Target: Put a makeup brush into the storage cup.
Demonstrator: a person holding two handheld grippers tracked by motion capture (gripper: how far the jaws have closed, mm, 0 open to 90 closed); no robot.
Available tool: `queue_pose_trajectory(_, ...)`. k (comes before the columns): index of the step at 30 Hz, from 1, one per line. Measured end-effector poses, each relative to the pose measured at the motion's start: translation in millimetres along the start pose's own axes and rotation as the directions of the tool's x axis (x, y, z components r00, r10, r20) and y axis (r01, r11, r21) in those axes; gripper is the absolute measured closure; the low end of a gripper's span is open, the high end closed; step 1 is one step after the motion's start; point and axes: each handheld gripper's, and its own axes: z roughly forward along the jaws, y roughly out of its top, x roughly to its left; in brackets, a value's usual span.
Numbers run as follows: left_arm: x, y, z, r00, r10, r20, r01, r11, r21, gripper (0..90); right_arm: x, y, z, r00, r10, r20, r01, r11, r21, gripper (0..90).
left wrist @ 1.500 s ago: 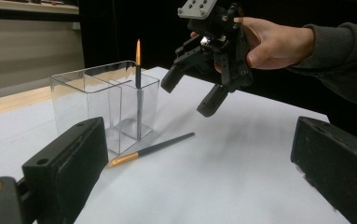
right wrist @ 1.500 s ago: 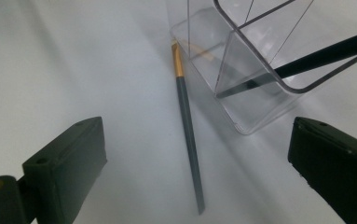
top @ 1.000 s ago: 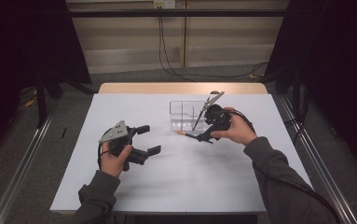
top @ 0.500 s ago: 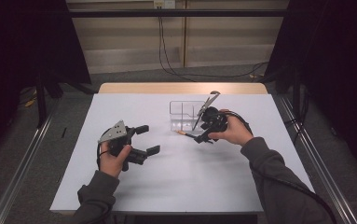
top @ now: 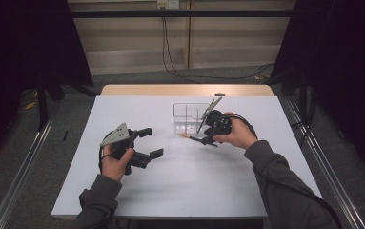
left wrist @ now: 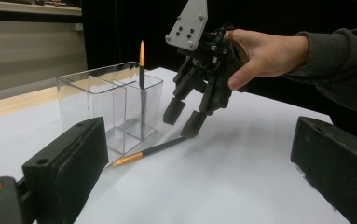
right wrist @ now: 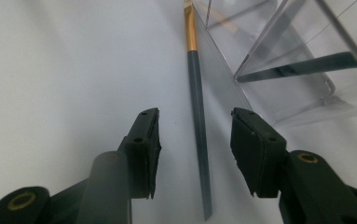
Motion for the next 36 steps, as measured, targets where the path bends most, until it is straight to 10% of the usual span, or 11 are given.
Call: queue_pose_trajectory(36, 0.5, -0.3, 0.9, 1.0000, 0.009, 0.004, -0.009, 0.9999, 0.009, 3.7, 1.7, -5.4, 13.9, 0.9987, -0.040, 0.032, 0.039, 0.9982, 0.046, 70.9)
